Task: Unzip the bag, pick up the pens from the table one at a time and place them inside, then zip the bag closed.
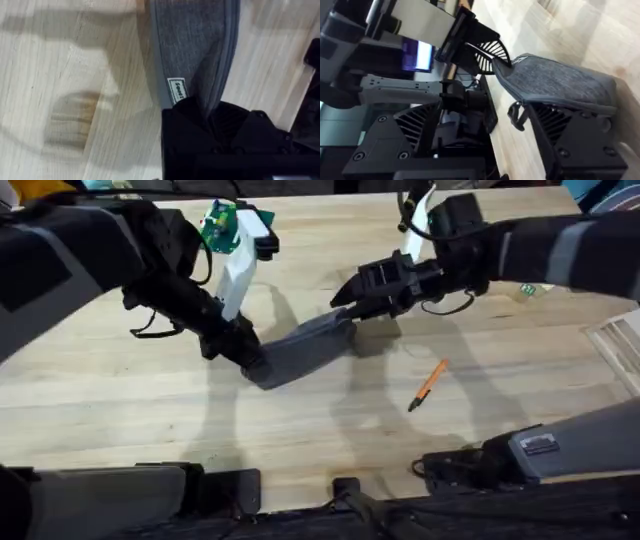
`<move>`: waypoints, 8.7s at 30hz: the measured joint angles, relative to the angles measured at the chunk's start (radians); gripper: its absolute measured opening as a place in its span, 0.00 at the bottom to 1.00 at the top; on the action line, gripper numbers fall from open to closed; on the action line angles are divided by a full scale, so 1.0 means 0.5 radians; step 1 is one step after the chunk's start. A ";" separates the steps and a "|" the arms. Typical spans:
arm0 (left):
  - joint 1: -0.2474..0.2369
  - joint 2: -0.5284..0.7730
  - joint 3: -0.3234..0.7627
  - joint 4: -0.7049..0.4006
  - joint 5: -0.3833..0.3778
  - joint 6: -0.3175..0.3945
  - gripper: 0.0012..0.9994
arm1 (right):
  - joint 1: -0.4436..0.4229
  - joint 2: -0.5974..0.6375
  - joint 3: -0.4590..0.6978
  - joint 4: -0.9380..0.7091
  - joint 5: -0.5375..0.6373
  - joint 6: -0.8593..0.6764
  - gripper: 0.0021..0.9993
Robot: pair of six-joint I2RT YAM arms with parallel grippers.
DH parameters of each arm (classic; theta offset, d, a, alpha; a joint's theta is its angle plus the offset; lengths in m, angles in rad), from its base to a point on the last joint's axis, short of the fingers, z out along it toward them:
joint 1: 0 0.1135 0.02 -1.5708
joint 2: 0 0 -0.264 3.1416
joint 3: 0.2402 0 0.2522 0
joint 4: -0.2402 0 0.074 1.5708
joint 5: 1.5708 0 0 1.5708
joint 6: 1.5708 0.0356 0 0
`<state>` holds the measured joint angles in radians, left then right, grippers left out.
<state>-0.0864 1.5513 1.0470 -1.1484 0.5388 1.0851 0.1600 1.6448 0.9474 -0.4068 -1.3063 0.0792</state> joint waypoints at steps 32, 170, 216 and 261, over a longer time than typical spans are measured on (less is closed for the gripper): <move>-0.005 0.000 0.001 0.017 0.030 0.000 0.04 | 0.011 -1.728 0.003 -1.148 1.058 -0.130 1.00; -0.005 0.000 0.001 0.017 0.030 0.000 0.04 | 0.695 -0.423 0.003 -0.270 1.997 0.365 0.03; 0.008 0.000 0.001 0.024 -0.022 0.017 0.04 | 1.472 -0.393 0.003 0.561 2.163 0.376 0.03; 0.007 0.000 0.001 0.092 0.000 0.008 0.99 | 1.474 -1.352 0.003 -0.491 2.433 0.253 1.00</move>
<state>-0.0827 1.5513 1.0473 -1.1024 0.5388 1.0889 0.8970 0.9691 0.9489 -0.6524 -0.0898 0.2056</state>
